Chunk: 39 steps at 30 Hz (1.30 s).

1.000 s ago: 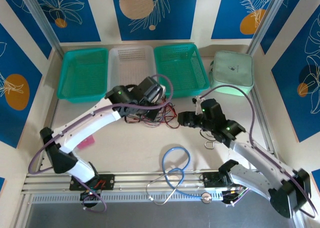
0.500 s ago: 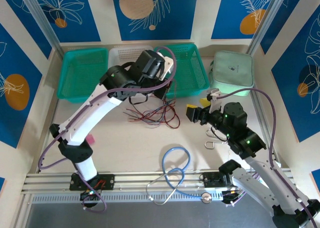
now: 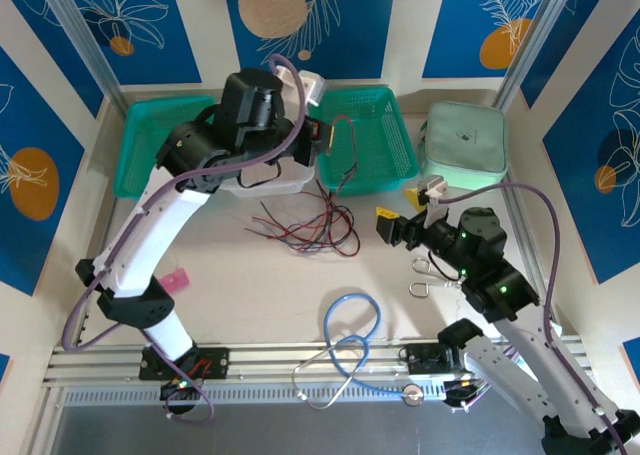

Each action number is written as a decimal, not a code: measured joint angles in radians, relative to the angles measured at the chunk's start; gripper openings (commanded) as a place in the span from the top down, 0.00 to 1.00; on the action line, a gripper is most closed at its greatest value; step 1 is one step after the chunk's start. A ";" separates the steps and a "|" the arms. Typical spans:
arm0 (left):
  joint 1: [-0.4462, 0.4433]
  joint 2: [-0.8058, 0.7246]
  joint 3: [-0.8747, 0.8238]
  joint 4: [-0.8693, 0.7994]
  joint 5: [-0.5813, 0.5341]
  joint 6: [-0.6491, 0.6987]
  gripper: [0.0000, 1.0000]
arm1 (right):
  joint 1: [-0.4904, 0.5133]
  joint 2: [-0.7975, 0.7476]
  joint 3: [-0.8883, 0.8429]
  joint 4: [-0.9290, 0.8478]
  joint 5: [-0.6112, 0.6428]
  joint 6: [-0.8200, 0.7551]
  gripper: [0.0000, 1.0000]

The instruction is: Untangle the cables

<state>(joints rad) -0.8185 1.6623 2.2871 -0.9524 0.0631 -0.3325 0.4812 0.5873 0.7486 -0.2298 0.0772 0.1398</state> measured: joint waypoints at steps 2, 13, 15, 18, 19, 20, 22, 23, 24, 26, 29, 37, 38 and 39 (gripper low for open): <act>0.007 -0.014 0.001 0.045 0.042 -0.029 1.00 | -0.002 -0.019 0.000 0.011 -0.003 -0.017 0.19; 0.011 -0.064 0.023 0.276 0.157 -0.142 1.00 | -0.003 -0.018 0.023 0.058 -0.054 -0.165 0.19; 0.013 -0.064 0.029 0.291 0.167 -0.153 1.00 | 0.004 0.002 0.050 0.068 -0.053 -0.224 0.19; 0.013 -0.064 0.031 0.296 0.173 -0.161 1.00 | 0.028 0.031 0.092 0.105 -0.042 -0.313 0.19; 0.013 -0.064 0.031 0.296 0.173 -0.161 1.00 | 0.037 0.041 0.108 0.114 -0.036 -0.343 0.19; 0.013 -0.064 0.031 0.294 0.173 -0.161 1.00 | 0.049 0.054 0.130 0.121 -0.030 -0.379 0.20; 0.013 -0.064 0.031 0.294 0.173 -0.161 1.00 | 0.072 0.082 0.173 0.142 -0.018 -0.445 0.20; 0.013 -0.064 0.031 0.294 0.173 -0.161 1.00 | 0.086 0.096 0.195 0.154 -0.010 -0.477 0.20; 0.013 -0.064 0.031 0.293 0.173 -0.160 1.00 | 0.103 0.113 0.218 0.167 -0.002 -0.514 0.20; 0.014 -0.064 0.031 0.293 0.173 -0.160 1.00 | 0.134 0.140 0.255 0.188 0.010 -0.576 0.21; 0.014 -0.064 0.031 0.289 0.173 -0.160 1.00 | 0.174 0.184 0.307 0.208 0.025 -0.652 0.23; 0.016 -0.064 0.031 0.276 0.173 -0.160 1.00 | 0.252 0.284 0.360 0.245 0.051 -0.807 0.32; 0.016 -0.064 0.031 0.274 0.173 -0.160 1.00 | 0.258 0.298 0.367 0.246 0.052 -0.822 0.33; 0.017 -0.064 0.031 0.271 0.173 -0.160 1.00 | 0.264 0.308 0.371 0.247 0.053 -0.833 0.35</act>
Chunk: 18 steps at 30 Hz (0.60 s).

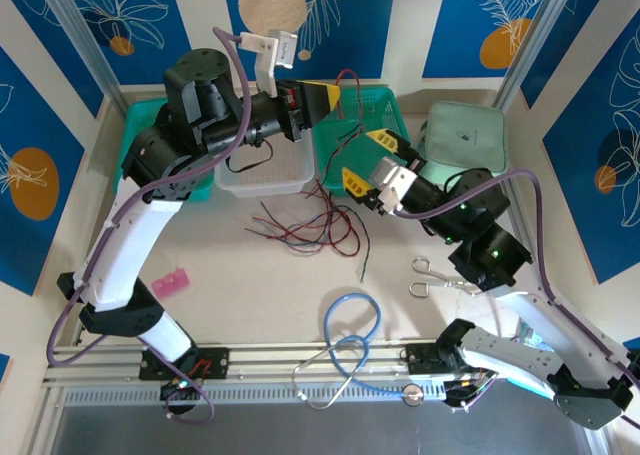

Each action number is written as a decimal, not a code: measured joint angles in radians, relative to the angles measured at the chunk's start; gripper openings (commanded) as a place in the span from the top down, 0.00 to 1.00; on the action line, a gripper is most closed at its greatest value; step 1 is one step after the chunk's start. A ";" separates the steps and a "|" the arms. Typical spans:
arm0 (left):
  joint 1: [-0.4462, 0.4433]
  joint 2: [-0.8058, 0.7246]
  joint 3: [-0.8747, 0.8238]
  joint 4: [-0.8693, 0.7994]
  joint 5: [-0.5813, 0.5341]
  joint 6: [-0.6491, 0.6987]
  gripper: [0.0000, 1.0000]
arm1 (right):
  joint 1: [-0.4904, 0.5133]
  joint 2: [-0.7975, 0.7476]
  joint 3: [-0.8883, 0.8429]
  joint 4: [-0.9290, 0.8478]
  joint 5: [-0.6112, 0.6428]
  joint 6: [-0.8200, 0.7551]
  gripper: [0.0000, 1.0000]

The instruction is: Untangle the cables

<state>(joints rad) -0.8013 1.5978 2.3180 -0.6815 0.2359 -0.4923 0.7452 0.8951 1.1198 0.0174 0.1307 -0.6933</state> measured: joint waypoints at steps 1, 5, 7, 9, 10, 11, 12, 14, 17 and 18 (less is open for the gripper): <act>0.000 0.000 0.000 -0.002 0.000 0.000 1.00 | 0.005 0.006 0.003 0.002 0.000 -0.010 0.35; 0.001 0.000 0.000 -0.011 0.008 -0.001 1.00 | 0.015 0.034 0.030 0.002 0.001 -0.053 0.35; 0.001 0.000 0.000 -0.013 0.018 -0.005 1.00 | 0.013 0.049 0.051 0.000 0.002 -0.071 0.36; 0.001 0.000 0.000 -0.012 0.027 -0.010 1.00 | -0.001 0.063 0.069 0.002 0.003 -0.078 0.40; 0.001 0.000 -0.001 -0.012 0.031 -0.013 1.00 | -0.011 0.065 0.072 0.004 0.002 -0.076 0.42; 0.001 0.000 -0.002 -0.012 0.034 -0.016 1.00 | -0.028 0.067 0.072 0.005 0.002 -0.073 0.46; 0.001 0.000 -0.003 -0.012 0.037 -0.020 1.00 | -0.049 0.067 0.072 0.003 0.001 -0.065 0.50; 0.001 0.000 -0.004 -0.012 0.043 -0.026 1.00 | -0.094 0.068 0.072 0.002 -0.006 -0.041 0.59; 0.001 0.000 -0.006 -0.012 0.046 -0.027 1.00 | -0.143 0.068 0.072 -0.004 -0.021 -0.005 0.74; 0.001 0.000 -0.008 -0.012 0.047 -0.027 1.00 | -0.153 0.068 0.072 -0.006 -0.027 0.006 0.78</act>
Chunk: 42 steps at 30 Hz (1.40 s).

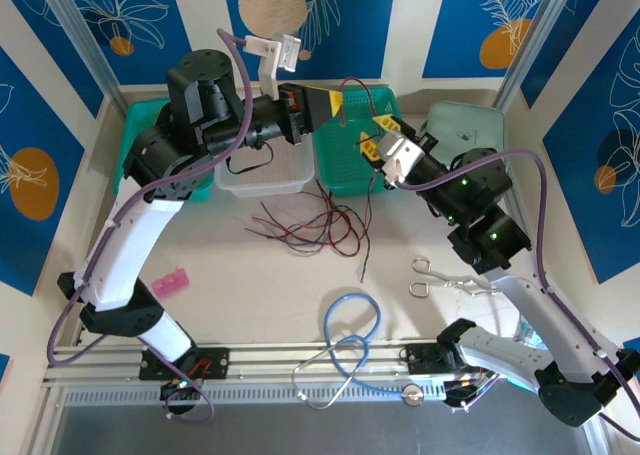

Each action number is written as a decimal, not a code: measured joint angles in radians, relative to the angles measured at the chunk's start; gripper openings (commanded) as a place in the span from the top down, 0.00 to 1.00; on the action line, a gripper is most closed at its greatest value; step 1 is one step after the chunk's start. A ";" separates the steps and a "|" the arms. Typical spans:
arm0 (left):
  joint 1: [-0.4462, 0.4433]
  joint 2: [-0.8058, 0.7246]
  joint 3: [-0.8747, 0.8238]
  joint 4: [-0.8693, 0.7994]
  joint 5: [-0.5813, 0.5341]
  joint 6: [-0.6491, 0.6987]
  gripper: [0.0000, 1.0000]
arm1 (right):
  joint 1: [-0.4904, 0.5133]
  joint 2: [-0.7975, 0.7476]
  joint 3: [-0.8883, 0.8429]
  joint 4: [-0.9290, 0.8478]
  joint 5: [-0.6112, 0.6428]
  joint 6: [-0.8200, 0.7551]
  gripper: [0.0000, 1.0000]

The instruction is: Untangle the cables

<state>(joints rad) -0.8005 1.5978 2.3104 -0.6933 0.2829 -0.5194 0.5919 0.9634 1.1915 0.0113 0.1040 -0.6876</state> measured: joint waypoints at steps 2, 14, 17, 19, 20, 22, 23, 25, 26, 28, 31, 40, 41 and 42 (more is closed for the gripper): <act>0.000 0.000 -0.002 0.001 0.002 0.000 1.00 | -0.009 0.000 0.003 -0.007 -0.011 0.019 0.89; 0.102 -0.078 -0.208 0.083 0.017 -0.076 1.00 | -0.121 -0.025 0.023 -0.029 -0.083 0.195 1.00; 0.163 -0.108 -0.278 0.099 0.021 -0.092 1.00 | -0.177 -0.046 0.014 -0.017 -0.086 0.273 1.00; 0.202 -0.130 -0.325 0.112 0.021 -0.100 1.00 | -0.202 -0.061 0.003 -0.008 -0.086 0.314 1.00; 0.222 -0.146 -0.356 0.117 0.021 -0.102 1.00 | -0.216 -0.067 -0.002 -0.005 -0.086 0.340 1.00; 0.261 -0.175 -0.405 0.122 0.021 -0.105 1.00 | -0.237 -0.075 -0.005 -0.002 -0.082 0.381 1.00; 0.282 -0.193 -0.432 0.128 0.021 -0.105 1.00 | -0.247 -0.077 -0.006 0.000 -0.077 0.401 1.00; 0.320 -0.224 -0.475 0.132 0.021 -0.105 1.00 | -0.264 -0.079 -0.008 0.004 -0.058 0.436 1.00; 0.342 -0.241 -0.497 0.133 0.021 -0.104 1.00 | -0.270 -0.079 -0.008 0.005 -0.045 0.454 1.00; 0.381 -0.272 -0.536 0.132 0.021 -0.104 1.00 | -0.278 -0.079 -0.008 0.004 -0.006 0.490 1.00; 0.435 -0.310 -0.587 0.132 0.021 -0.100 1.00 | -0.289 -0.079 -0.008 0.003 0.054 0.536 1.00; 0.606 -0.395 -0.743 0.126 0.028 -0.082 1.00 | -0.388 -0.066 -0.003 -0.053 0.167 0.680 1.00; 0.623 -0.401 -0.757 0.126 0.031 -0.082 1.00 | -0.407 -0.063 -0.003 -0.065 0.170 0.702 1.00; 0.640 -0.406 -0.769 0.125 0.031 -0.081 1.00 | -0.426 -0.061 -0.002 -0.076 0.177 0.724 1.00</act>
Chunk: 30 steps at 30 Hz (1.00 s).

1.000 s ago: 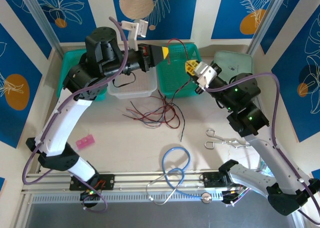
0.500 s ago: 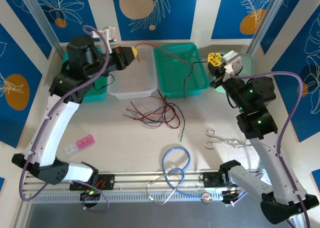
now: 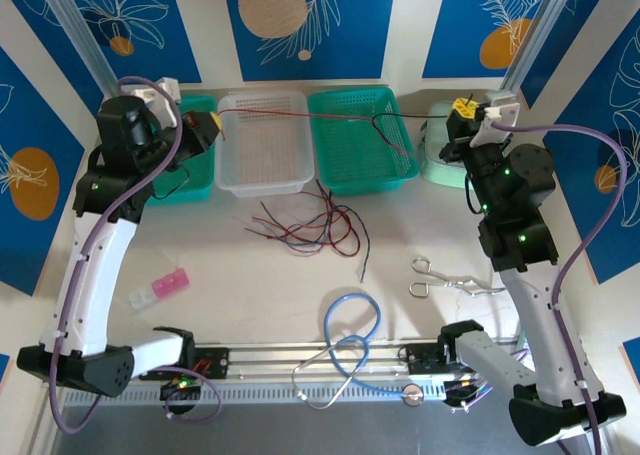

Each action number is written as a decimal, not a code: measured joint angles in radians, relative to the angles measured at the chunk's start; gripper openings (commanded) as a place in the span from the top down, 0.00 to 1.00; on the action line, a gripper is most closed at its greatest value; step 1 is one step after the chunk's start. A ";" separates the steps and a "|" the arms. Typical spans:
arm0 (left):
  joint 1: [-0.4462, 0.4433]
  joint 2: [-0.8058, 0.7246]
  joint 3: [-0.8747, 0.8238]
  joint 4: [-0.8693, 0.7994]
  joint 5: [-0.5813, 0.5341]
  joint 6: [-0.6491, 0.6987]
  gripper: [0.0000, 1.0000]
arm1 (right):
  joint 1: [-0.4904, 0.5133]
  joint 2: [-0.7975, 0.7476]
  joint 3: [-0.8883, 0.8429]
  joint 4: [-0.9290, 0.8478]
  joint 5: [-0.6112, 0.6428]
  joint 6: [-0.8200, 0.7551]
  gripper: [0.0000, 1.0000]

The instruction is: Untangle the cables

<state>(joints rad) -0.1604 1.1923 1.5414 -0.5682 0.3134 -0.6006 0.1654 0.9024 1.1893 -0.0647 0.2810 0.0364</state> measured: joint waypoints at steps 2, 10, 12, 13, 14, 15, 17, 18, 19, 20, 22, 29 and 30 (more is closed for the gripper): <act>0.040 -0.008 -0.024 0.000 0.001 0.000 1.00 | -0.052 0.006 0.000 -0.029 0.008 0.055 1.00; 0.148 -0.025 -0.070 0.000 0.019 -0.001 1.00 | -0.218 0.059 0.026 -0.175 -0.039 0.233 1.00; 0.163 -0.029 -0.071 0.003 0.023 -0.003 1.00 | -0.238 0.063 0.026 -0.195 -0.050 0.253 1.00; 0.169 -0.032 -0.071 0.005 0.025 -0.004 1.00 | -0.248 0.063 0.027 -0.201 -0.055 0.259 1.00; 0.174 -0.035 -0.071 0.006 0.027 -0.004 1.00 | -0.256 0.063 0.028 -0.207 -0.060 0.261 1.00; 0.181 -0.039 -0.071 0.007 0.027 -0.004 1.00 | -0.265 0.063 0.033 -0.214 -0.064 0.264 1.00; 0.195 -0.047 -0.072 0.008 0.027 -0.004 1.00 | -0.280 0.063 0.043 -0.221 -0.072 0.264 1.00; 0.203 -0.055 -0.078 0.013 0.027 -0.005 1.00 | -0.288 0.063 0.051 -0.222 -0.074 0.264 1.00; 0.211 -0.063 -0.087 0.017 0.026 -0.010 1.00 | -0.296 0.063 0.060 -0.222 -0.077 0.264 1.00; 0.217 -0.073 -0.101 0.028 0.026 -0.015 1.00 | -0.301 0.063 0.066 -0.222 -0.080 0.265 1.00; 0.224 -0.093 -0.127 0.043 0.026 -0.029 1.00 | -0.307 0.063 0.082 -0.222 -0.090 0.269 1.00; 0.224 -0.113 -0.172 0.091 0.035 -0.080 1.00 | -0.287 0.078 0.177 -0.213 -0.175 0.322 1.00; 0.224 -0.113 -0.177 0.097 0.039 -0.086 1.00 | -0.272 0.088 0.202 -0.206 -0.185 0.328 1.00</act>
<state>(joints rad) 0.0635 1.0798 1.3640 -0.4717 0.3523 -0.6865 -0.1066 0.9901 1.3911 -0.2710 0.0963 0.3649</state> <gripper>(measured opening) 0.052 0.048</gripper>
